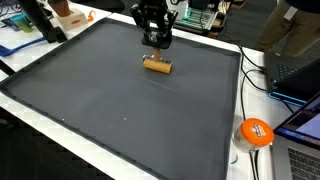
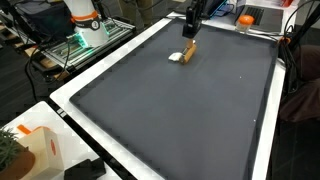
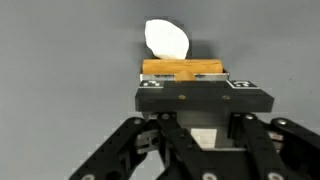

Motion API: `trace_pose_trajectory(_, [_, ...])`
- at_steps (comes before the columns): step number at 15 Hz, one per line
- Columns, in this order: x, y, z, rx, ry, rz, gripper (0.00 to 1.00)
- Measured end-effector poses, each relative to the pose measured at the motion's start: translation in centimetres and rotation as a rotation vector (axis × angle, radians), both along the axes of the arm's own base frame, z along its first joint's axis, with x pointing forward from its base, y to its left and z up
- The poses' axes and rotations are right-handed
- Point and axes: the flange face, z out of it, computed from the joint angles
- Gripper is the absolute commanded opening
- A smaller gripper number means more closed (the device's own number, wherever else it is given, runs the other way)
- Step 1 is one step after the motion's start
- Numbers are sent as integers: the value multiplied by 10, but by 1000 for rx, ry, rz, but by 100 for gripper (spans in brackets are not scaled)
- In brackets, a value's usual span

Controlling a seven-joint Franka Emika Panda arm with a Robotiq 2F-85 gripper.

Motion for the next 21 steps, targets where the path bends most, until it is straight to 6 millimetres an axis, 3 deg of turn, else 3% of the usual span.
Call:
trace_pose_trajectory(5, [-11, -14, 6, 22, 23, -39, 22])
trace_pose_trajectory(21, [-32, -22, 3, 13, 9, -124, 22])
